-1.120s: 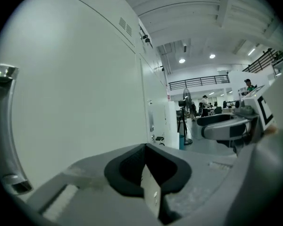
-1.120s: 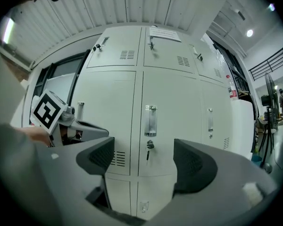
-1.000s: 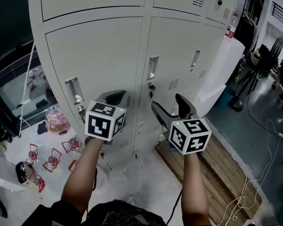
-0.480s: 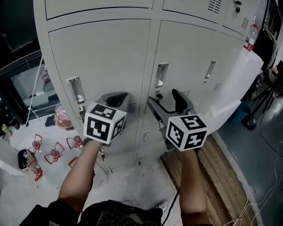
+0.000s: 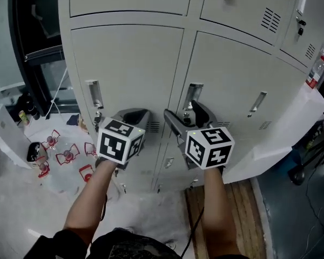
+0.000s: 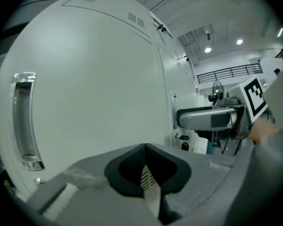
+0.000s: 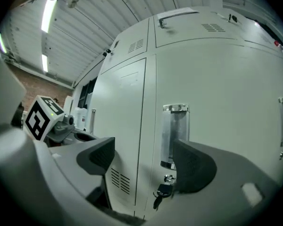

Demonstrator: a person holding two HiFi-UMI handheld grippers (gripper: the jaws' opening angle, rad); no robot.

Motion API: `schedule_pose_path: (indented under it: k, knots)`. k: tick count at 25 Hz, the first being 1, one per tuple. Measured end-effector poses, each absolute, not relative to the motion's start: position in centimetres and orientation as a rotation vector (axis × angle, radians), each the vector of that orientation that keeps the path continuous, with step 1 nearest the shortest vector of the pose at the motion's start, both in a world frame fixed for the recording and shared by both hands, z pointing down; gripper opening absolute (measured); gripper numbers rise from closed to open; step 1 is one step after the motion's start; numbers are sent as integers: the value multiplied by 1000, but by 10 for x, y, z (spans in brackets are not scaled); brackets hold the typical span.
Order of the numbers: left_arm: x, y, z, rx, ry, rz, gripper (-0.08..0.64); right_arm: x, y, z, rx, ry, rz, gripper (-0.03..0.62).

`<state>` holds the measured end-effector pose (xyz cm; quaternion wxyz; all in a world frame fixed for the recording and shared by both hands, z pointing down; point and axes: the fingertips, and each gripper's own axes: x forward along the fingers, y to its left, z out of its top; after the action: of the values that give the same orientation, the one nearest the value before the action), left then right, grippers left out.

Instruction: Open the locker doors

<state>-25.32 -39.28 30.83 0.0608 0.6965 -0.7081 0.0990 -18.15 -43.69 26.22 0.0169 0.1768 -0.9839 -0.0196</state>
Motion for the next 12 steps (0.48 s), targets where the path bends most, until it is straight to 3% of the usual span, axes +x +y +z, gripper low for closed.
schedule_pose_path:
  k: [12]
  knots:
    - [-265, -364, 306, 1966, -2273, 297, -2, -196, -439, 261, 421, -3085, -29, 374]
